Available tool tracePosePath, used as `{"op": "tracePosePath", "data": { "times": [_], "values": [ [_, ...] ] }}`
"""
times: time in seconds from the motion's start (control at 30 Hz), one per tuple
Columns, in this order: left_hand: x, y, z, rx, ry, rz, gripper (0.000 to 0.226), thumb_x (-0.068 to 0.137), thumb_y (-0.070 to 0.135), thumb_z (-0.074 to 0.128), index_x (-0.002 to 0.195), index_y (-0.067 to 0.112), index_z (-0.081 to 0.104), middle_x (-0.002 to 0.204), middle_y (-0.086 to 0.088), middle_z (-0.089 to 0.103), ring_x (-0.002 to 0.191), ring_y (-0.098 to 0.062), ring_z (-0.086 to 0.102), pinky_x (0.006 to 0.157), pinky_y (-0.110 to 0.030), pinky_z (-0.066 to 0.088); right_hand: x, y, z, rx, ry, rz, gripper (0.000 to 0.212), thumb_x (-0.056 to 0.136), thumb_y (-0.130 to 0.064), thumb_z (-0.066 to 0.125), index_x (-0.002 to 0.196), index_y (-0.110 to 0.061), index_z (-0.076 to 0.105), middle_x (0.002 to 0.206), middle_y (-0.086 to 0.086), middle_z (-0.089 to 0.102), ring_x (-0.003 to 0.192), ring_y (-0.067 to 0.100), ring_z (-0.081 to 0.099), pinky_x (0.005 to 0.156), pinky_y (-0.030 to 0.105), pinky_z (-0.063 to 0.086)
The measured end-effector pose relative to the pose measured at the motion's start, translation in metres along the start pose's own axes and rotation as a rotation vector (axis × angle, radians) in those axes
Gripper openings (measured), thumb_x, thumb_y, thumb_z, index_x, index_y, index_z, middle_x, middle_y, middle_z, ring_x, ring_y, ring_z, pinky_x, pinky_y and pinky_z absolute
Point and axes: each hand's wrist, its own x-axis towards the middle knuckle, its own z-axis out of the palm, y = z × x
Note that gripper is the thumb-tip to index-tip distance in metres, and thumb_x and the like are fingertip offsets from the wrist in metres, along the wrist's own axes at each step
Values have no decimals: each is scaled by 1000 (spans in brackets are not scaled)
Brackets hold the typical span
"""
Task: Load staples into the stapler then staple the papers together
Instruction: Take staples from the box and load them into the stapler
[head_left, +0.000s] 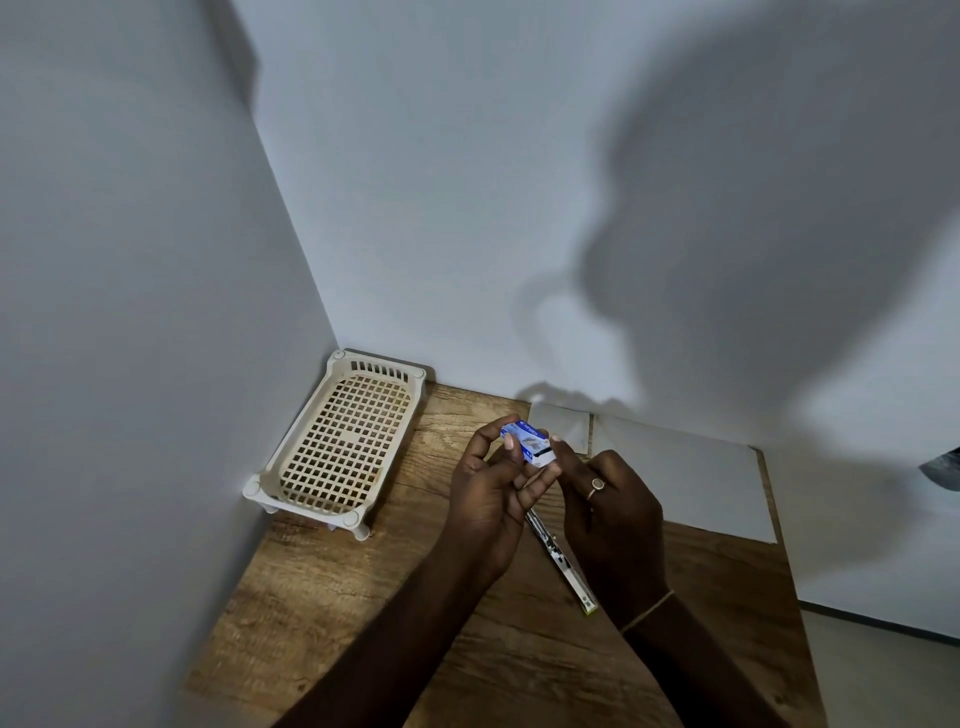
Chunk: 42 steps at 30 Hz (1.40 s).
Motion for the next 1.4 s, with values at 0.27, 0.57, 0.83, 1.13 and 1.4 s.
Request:
{"op": "tracePosePath", "data": {
  "times": [0.27, 0.57, 0.83, 1.13, 1.4],
  "values": [
    [1, 0, 1, 1, 37, -20, 28, 88, 8, 63, 116, 9, 65, 106, -16, 76, 93, -27, 75, 72, -34, 63, 10, 5, -10, -143, -79, -147, 44, 89, -2, 66, 131, -13, 67, 67, 7, 48, 55, 24, 45, 43, 33, 37],
    [3, 1, -2, 48, 59, -23, 21, 99, 3, 54, 116, 9, 64, 102, -16, 77, 91, -28, 76, 74, -36, 63, 16, 4, -16, -100, -56, -210, 23, 98, -16, 59, 110, -13, 78, 64, 7, 48, 54, 24, 43, 45, 33, 34],
    [3, 2, -3, 54, 30, -19, 26, 92, 1, 58, 116, 9, 65, 105, -18, 75, 89, -28, 76, 74, -35, 63, 21, 6, -16, -46, -48, -164, 15, 96, -18, 65, 94, -11, 78, 65, 5, 50, 54, 23, 46, 44, 33, 39],
    [8, 5, -10, 56, -3, 7, 24, 96, 1, 56, 118, 7, 62, 112, -21, 74, 96, -34, 75, 79, -35, 62, 33, 10, -7, 350, -101, 242, 20, 81, -23, 84, 100, -24, 78, 59, -9, 56, 56, 8, 56, 59, 16, 43],
    [14, 17, -16, 143, 14, 124, 31, 88, 10, 67, 119, 15, 65, 111, -15, 75, 96, -21, 74, 79, -33, 61, 32, -6, 14, 540, -112, 448, 22, 73, -36, 88, 91, -40, 77, 57, -2, 55, 50, 4, 49, 55, 12, 40]
  ]
}}
